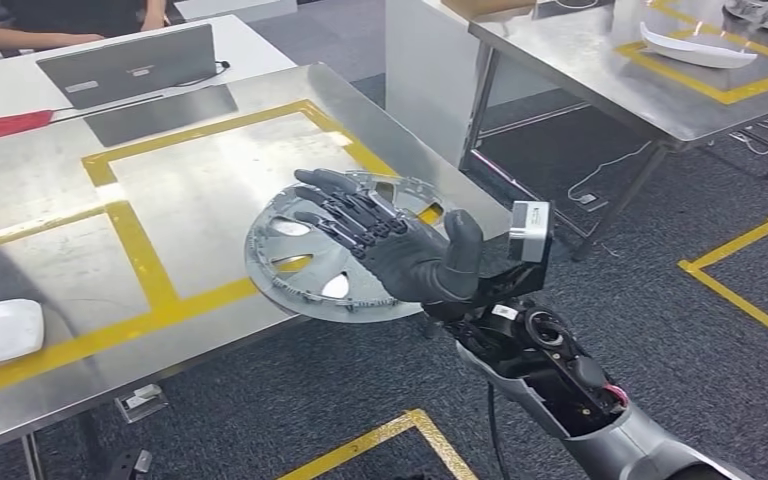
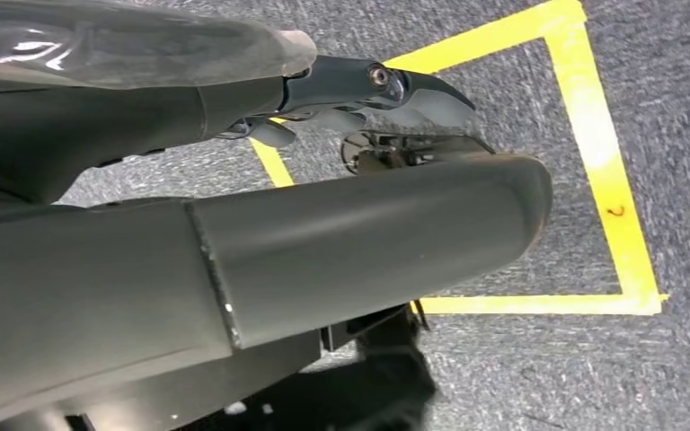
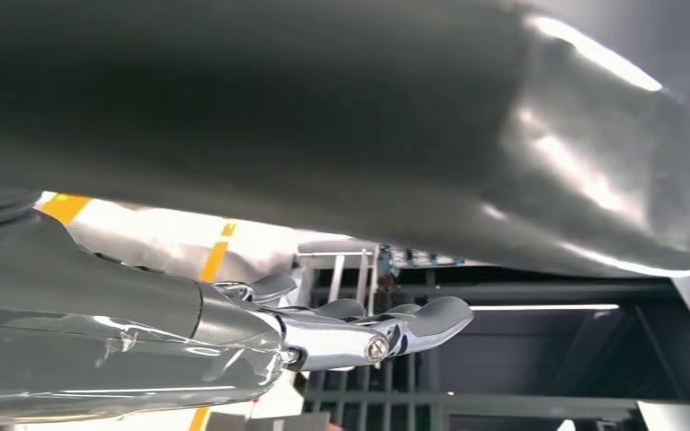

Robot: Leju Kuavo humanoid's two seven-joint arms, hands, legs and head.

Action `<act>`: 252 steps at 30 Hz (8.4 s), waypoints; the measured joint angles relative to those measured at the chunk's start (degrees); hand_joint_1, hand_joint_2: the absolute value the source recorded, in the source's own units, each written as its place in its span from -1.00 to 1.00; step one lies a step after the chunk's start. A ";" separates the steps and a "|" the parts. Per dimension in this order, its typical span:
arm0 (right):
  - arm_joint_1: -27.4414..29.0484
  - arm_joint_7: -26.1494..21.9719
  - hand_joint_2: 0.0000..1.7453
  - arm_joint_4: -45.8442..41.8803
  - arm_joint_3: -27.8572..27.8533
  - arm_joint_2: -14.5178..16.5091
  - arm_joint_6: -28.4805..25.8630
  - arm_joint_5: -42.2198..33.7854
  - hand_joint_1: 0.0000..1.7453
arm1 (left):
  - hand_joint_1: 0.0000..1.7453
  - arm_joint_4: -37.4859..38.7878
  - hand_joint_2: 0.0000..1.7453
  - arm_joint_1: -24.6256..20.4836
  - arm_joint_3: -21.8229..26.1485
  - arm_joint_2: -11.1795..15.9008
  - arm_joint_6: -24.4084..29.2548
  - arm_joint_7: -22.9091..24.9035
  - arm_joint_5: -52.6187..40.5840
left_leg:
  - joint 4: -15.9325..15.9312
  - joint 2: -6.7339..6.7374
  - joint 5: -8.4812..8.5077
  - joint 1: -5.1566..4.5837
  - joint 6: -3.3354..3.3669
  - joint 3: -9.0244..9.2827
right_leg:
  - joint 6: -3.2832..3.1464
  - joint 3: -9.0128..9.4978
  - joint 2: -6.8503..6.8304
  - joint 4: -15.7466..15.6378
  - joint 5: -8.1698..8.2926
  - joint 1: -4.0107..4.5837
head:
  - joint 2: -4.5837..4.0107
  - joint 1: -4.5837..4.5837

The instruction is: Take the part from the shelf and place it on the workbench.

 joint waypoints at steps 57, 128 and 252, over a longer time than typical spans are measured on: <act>1.17 0.84 -1.00 -6.12 -3.45 -1.99 -2.62 1.27 -1.00 | -1.00 0.00 -1.00 0.18 -0.14 -0.43 0.16 0.54 2.10 | -0.23 -1.44 0.52 0.22 0.30 -0.36 | 0.45 -5.48 1.37 10.81 -6.21 -0.08 | 0.00 -0.84; 7.77 1.85 -1.00 -17.21 -11.67 -5.47 -10.16 7.04 -1.00 | -1.00 0.00 -1.00 -0.13 -0.20 -1.37 -0.42 0.37 2.29 | 0.30 1.50 -1.04 0.02 -1.63 1.05 | -1.33 2.79 0.40 -5.48 1.32 -0.17 | 0.00 -0.82; 15.26 46.47 -1.00 68.87 -28.78 -8.46 -26.20 25.23 -1.00 | -1.00 0.02 -1.00 -0.31 -3.24 -1.45 -2.04 1.65 1.17 | 3.41 0.48 -3.06 -0.15 -2.06 -0.55 | -1.35 3.23 0.96 -5.20 0.44 -0.80 | 0.00 -1.20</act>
